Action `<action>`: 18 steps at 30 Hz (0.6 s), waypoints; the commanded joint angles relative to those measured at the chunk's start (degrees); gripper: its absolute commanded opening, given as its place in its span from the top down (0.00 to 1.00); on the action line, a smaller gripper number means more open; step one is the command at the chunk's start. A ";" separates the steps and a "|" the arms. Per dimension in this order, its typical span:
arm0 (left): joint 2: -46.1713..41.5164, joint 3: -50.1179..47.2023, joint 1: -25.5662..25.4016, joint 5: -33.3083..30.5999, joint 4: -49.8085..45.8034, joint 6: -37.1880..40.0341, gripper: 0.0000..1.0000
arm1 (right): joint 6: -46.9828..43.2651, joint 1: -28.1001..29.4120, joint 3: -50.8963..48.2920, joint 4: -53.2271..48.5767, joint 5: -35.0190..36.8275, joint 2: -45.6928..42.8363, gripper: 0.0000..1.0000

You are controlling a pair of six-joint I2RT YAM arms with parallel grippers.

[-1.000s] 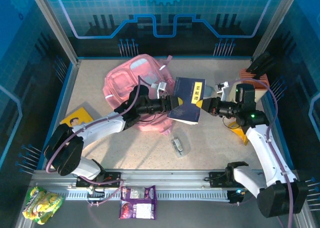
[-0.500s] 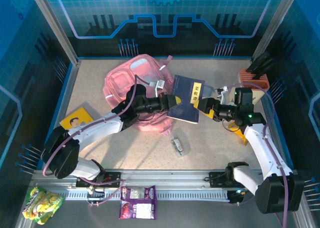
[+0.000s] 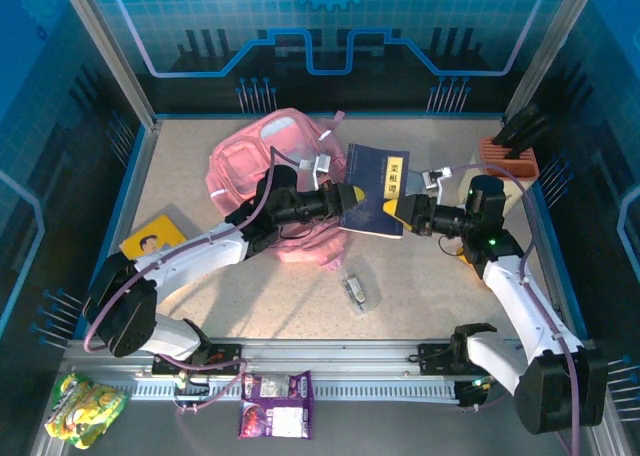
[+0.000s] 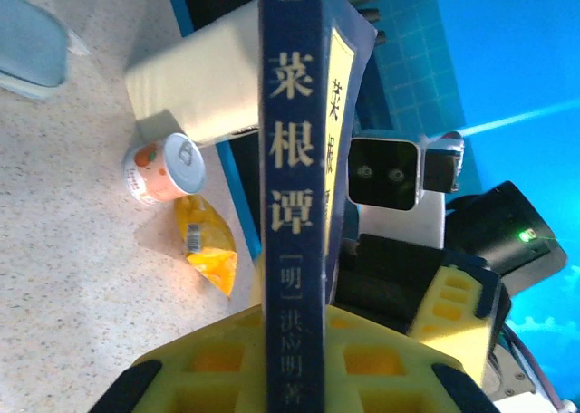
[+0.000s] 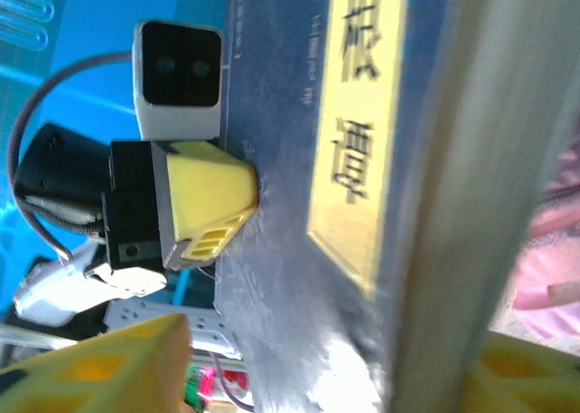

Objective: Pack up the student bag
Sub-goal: Pass the book.

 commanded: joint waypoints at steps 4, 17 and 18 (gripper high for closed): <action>-1.41 -0.22 -0.02 -2.69 -1.05 2.14 1.00 | 1.37 -0.67 -0.61 3.16 -1.11 0.27 0.66; -3.91 4.07 0.00 -10.49 -22.63 20.64 0.57 | -9.92 -3.08 4.01 -11.29 3.24 1.40 1.00; -4.01 6.18 -0.01 -13.54 -28.83 24.55 0.55 | -13.53 -3.18 5.27 -16.32 5.60 1.31 1.00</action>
